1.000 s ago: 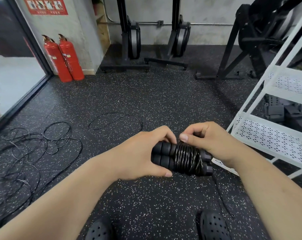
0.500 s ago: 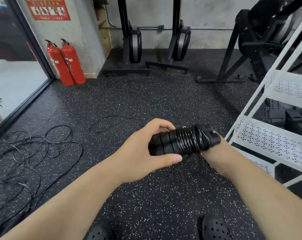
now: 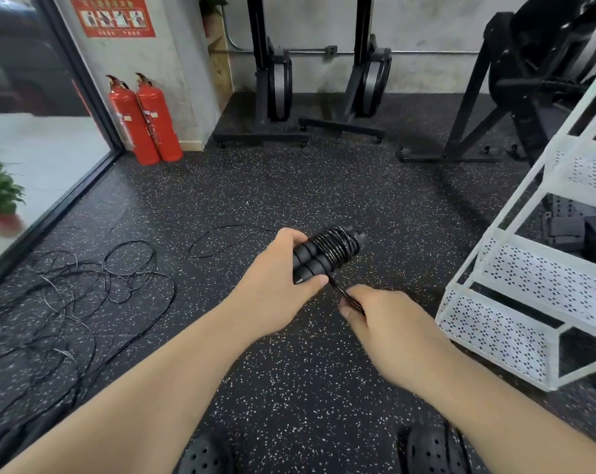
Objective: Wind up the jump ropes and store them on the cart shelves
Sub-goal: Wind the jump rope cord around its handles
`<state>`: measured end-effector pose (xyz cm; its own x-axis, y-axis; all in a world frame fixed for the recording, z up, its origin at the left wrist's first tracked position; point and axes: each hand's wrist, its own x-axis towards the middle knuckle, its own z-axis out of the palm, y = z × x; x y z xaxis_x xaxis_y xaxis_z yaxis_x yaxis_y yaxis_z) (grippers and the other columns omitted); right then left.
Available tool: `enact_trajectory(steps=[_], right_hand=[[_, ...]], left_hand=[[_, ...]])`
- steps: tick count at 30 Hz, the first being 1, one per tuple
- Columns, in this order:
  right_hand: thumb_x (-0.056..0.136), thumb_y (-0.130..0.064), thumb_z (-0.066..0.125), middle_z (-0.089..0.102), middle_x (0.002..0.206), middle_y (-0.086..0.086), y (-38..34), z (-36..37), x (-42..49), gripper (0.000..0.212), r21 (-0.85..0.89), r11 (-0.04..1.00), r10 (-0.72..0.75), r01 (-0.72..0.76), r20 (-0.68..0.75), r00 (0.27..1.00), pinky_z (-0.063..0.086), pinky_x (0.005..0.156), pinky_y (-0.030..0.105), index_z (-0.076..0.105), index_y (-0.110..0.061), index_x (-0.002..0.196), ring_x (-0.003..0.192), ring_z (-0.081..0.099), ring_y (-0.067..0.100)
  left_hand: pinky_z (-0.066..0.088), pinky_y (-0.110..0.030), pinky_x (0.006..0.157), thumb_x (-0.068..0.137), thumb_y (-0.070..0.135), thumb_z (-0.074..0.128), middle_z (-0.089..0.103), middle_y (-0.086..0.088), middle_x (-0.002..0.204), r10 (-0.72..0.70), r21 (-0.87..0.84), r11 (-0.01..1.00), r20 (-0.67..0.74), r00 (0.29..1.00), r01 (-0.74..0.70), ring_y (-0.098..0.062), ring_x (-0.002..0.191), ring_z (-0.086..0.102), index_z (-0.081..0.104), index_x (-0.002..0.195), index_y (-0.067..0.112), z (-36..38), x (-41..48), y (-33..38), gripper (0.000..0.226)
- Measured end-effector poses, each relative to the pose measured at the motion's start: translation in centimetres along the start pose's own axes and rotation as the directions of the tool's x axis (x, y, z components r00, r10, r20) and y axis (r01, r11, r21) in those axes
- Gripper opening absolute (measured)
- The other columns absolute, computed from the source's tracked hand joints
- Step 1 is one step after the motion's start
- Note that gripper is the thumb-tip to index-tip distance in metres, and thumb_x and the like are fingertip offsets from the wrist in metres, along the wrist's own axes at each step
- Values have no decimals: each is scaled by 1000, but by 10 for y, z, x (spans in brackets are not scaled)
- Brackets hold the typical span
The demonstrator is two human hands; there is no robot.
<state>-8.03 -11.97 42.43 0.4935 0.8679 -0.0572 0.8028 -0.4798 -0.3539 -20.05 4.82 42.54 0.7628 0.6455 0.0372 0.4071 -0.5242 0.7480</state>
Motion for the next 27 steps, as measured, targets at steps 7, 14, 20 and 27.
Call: enact_trajectory(steps=[7,14,20,27], right_hand=[[106,-55,48,66,89,-14,-5,-24,-1,26,-312,945,-155,95,-175,972,53,67,34,66,-36,108,79,64,13],[87,-66,71,68,75,-22,26,-35,17,20,-2,994,-109,110,-163,981,55,73,36,74,-48,97,76,61,1],[79,-60,84,73,79,-22,42,-46,26,16,213,974,-91,74,75,993,57,79,37,80,-45,85,76,67,1],[66,-55,95,75,76,-13,45,-48,24,25,339,934,-137,113,47,989,57,77,37,80,-40,78,74,68,10]], left_hand=[[51,-38,94,89,36,85,57,11,120,44,237,969,93,995,-65,-15,106,60,44,126,33,5,3,-6,56],[50,-28,91,88,34,87,61,22,111,97,260,945,359,928,-199,0,103,57,49,124,37,3,-7,0,52],[46,-27,94,89,33,85,57,24,114,177,257,911,462,869,-322,1,107,51,50,128,40,2,-14,15,53],[40,-12,83,89,28,86,60,29,103,184,225,912,522,833,-343,15,103,52,46,121,44,2,-18,24,54]])
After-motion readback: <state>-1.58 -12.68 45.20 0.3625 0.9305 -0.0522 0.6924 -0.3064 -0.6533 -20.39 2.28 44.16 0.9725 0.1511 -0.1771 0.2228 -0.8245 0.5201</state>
